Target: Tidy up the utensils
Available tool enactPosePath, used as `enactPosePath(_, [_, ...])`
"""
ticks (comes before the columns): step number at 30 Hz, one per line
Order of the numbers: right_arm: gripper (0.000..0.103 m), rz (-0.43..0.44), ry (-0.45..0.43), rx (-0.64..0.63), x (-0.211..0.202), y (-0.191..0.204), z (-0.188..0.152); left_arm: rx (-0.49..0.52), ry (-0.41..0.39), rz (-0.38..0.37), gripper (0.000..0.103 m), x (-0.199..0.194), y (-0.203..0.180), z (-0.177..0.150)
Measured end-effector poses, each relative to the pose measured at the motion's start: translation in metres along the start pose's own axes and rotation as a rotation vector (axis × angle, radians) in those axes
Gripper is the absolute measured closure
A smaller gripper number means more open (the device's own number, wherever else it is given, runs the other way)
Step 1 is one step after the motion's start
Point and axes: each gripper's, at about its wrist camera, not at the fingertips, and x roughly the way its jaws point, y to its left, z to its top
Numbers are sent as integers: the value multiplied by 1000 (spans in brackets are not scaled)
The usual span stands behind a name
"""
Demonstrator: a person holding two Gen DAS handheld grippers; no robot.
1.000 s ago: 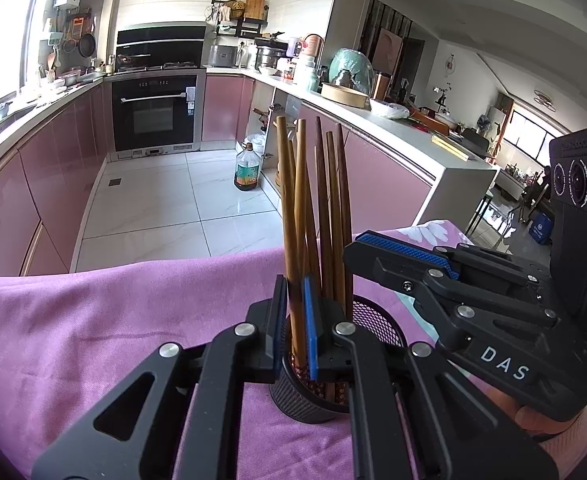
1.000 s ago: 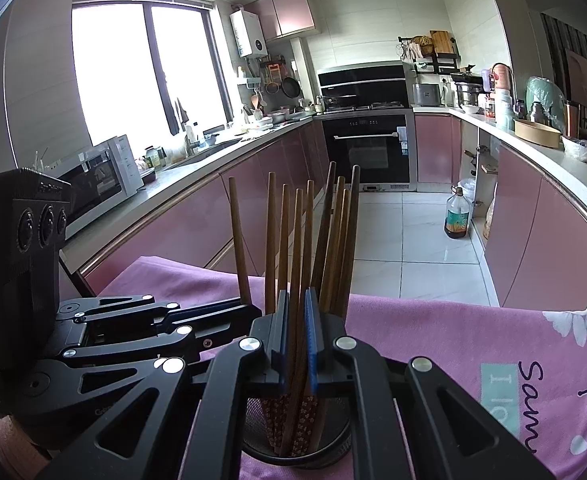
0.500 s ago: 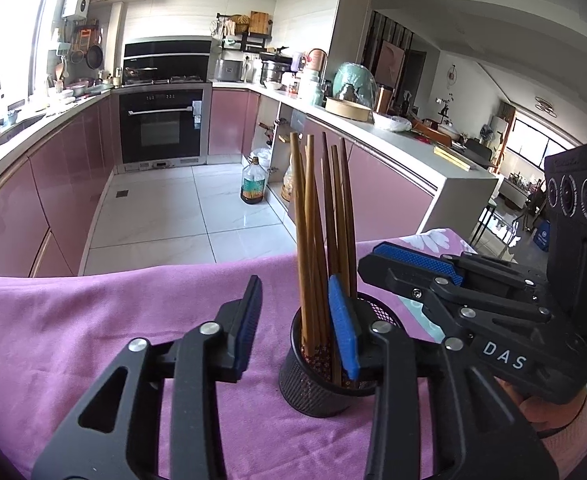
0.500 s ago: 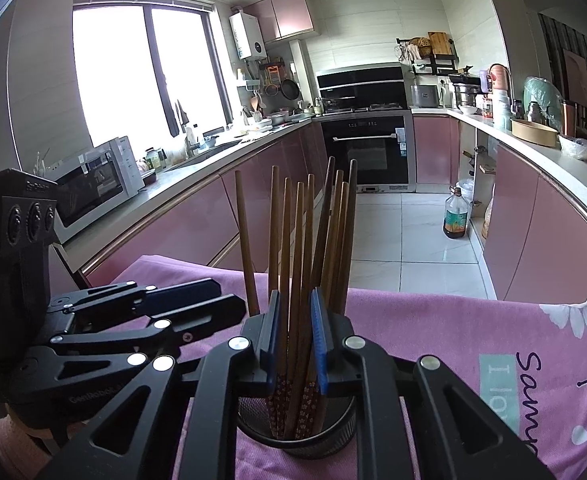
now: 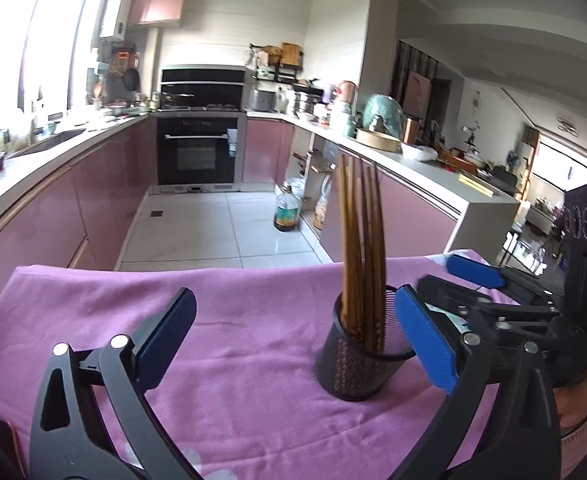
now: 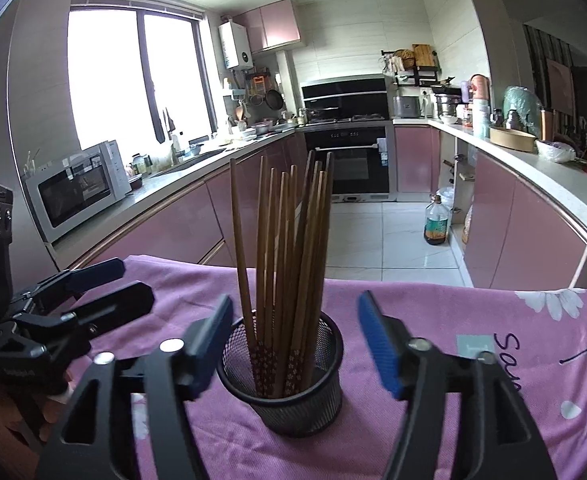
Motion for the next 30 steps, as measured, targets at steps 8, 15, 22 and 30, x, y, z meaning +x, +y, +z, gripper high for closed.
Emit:
enactPosePath(8, [7,-49,-51,-46,-23,15,-24,-39,-30,78,6,-34,19,-23])
enactPosePath(15, [7,-60,-97,-66,-39,25,-48,-29,-64,162,5,-58,24,-43])
enactPosePath(22, [7,-49,-124,-90,-49,41,-60,-26,-99,204,5,-74,23,-59])
enactPosePath(30, [7,-47,-139,-103,-52,54,-67,-26,-131,211,5,-88,21,-70])
